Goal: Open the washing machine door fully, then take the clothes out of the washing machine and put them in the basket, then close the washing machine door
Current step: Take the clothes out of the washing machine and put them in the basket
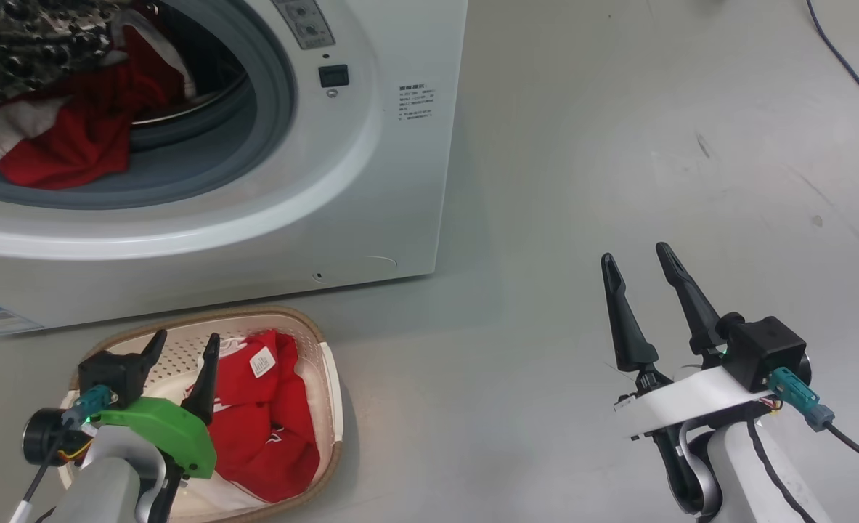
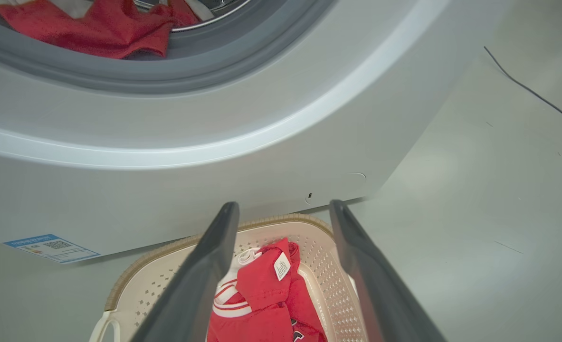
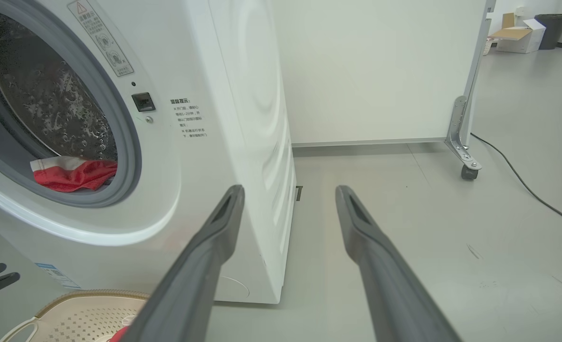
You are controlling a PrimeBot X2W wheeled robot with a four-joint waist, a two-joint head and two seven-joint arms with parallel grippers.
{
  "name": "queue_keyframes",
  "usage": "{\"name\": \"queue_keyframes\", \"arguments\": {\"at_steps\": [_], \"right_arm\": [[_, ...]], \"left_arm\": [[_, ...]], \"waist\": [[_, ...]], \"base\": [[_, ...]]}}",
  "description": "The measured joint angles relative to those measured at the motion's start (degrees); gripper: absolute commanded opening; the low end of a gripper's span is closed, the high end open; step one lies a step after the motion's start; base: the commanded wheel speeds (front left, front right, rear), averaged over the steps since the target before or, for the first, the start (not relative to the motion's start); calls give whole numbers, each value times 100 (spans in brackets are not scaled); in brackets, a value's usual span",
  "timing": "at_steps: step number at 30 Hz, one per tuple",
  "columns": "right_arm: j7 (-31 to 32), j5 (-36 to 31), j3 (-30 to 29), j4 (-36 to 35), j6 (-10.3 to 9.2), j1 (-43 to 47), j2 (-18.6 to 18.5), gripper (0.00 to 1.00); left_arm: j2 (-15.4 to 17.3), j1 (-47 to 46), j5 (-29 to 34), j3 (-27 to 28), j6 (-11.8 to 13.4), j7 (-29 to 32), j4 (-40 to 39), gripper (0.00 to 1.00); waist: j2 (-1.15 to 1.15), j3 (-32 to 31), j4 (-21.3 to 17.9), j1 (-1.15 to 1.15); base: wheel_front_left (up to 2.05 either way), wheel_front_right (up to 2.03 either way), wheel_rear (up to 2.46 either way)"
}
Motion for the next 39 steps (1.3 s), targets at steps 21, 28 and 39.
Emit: {"name": "queue_keyframes", "arguments": {"at_steps": [21, 28, 39], "right_arm": [[0, 1, -236, 97, 55, 693, -114, 100], [0, 1, -209, 79, 58, 834, -111, 100], [0, 2, -210, 18, 110, 941, -114, 100]], "left_arm": [[-200, 634, 21, 290, 13, -57, -1471, 100], [-248, 1062, 49, 635, 230, -59, -1891, 100], [-293, 1584, 169, 714, 331, -62, -2288, 100]], "waist": [[0, -1191, 702, 0], [0, -1413, 816, 0], [0, -1544, 870, 0]], "base": [[0, 0, 0], [0, 0, 0], [0, 0, 0]]}}
